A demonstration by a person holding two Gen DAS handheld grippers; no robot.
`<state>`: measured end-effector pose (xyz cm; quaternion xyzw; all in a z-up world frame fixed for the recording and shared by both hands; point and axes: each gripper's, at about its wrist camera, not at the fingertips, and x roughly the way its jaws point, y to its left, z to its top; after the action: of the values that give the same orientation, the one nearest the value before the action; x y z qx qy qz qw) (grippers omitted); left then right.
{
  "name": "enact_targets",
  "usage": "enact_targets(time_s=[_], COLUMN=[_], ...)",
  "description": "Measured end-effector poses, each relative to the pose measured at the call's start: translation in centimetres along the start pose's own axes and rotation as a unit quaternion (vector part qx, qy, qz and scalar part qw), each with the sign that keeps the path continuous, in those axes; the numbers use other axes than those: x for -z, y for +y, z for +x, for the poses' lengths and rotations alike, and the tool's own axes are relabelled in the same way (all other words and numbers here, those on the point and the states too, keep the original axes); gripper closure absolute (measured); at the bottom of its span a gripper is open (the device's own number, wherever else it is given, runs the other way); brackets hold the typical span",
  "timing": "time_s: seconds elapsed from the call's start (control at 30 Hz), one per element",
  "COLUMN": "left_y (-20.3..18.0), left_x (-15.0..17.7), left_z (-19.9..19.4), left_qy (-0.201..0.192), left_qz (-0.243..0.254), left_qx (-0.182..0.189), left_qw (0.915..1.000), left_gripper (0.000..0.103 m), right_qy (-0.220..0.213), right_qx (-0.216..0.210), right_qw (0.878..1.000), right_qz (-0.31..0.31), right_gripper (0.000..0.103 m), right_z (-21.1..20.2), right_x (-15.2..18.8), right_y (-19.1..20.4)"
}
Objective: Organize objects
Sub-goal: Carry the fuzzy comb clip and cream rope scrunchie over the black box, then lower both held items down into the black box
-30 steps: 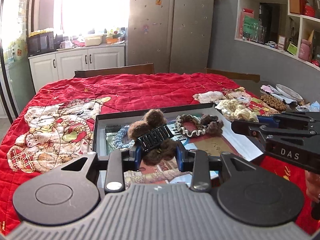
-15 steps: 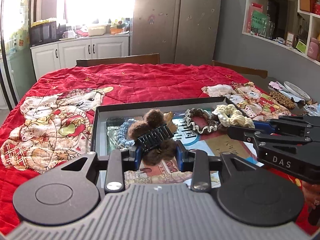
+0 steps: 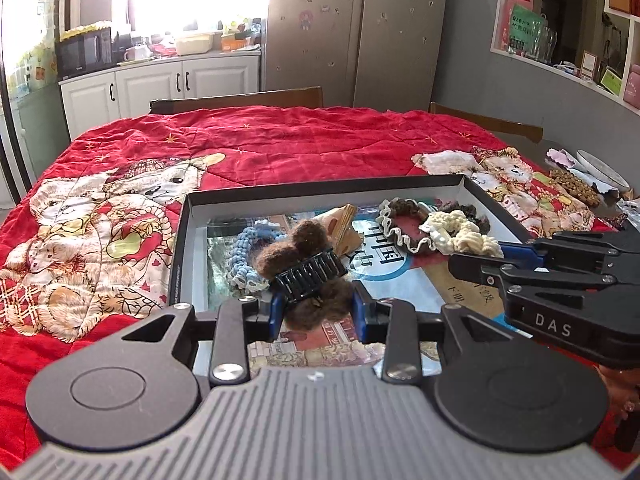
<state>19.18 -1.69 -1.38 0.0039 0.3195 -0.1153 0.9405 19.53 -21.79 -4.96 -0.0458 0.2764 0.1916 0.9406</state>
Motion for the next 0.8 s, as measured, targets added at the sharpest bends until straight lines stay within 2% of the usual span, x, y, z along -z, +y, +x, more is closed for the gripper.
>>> enact_targets(time_s=[0.8], left_y=[-0.2], left_x=[0.0], left_z=[2.1], left_qy=[0.024], left_qz=[0.005], left_qx=[0.003], left_qw=[0.9997], left_gripper=[0.064], right_qy=[0.031], right_qx=[-0.021], right_qw=[0.999], right_qz=[-0.008], right_gripper=[0.084], right_z=[2.3], right_x=[0.5], right_y=[0.0])
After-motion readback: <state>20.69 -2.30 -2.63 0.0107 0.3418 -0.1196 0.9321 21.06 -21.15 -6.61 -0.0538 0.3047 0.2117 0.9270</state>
